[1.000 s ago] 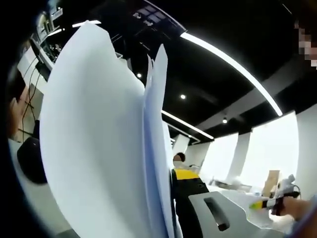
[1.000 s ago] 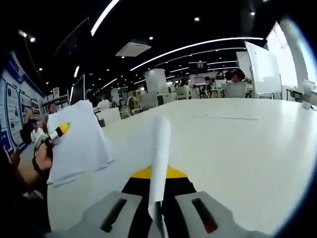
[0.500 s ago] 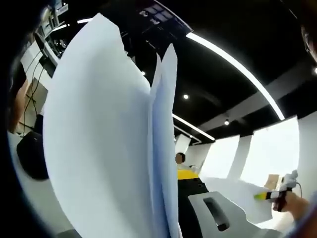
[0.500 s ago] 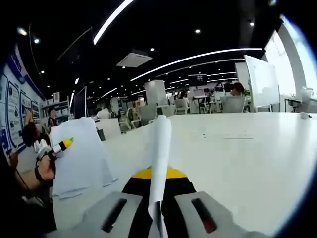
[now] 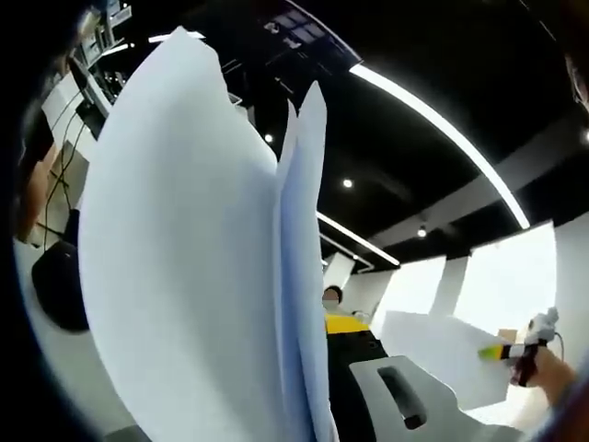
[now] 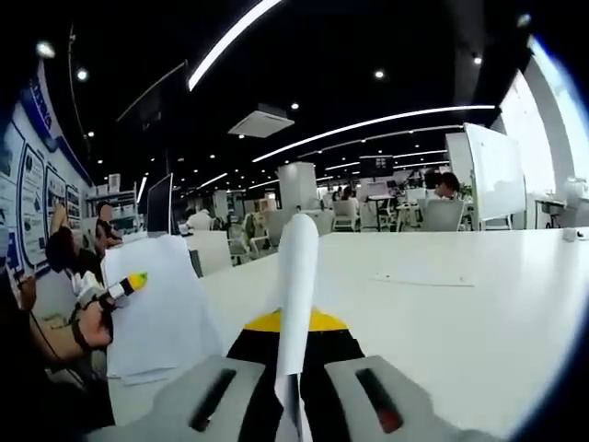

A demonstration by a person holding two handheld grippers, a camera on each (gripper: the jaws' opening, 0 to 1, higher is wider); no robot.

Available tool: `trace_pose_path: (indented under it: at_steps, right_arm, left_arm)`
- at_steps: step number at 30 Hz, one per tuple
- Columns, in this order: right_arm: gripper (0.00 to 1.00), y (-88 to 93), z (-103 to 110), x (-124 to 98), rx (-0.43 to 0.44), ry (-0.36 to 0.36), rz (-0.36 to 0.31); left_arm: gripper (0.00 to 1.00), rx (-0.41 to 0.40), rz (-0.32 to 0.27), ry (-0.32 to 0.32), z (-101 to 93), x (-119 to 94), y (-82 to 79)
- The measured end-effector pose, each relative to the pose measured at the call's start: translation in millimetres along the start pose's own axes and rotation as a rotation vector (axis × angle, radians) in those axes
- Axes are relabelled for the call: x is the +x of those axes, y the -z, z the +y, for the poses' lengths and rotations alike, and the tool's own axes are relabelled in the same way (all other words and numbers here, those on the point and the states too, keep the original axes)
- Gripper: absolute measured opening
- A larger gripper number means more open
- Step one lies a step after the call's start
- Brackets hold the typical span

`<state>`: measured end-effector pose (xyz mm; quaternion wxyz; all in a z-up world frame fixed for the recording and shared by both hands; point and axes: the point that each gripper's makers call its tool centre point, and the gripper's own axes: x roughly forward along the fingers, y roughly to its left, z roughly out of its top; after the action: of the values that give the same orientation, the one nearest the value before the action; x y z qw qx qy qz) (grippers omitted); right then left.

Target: Organize the stack of printing papers by aligning and flattening the scattered papers on the table

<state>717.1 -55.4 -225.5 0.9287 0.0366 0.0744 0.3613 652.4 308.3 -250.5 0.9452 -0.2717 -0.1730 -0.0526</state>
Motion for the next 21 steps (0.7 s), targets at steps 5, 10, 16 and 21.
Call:
trace_pose_path:
  at_steps: [5,10,16,21]
  right_arm:
    - [0.00,-9.5,1,-1,-0.004,0.001,-0.016]
    - [0.00,-19.8,3,0,-0.009,0.002,-0.038]
    - [0.00,-24.7,6,4,-0.014,-0.008,-0.049]
    - [0.00,-23.4,8,6,-0.007,-0.014,-0.056]
  left_arm:
    - [0.07,0.003,-0.003,0.004,-1.4,0,-0.2]
    - [0.07,-0.002,-0.003,0.005,-1.3,0,0.0]
    - [0.07,-0.030,-0.006,0.008,0.5,0,-0.9]
    - [0.07,-0.035,-0.011,0.013,0.0,0,-1.6]
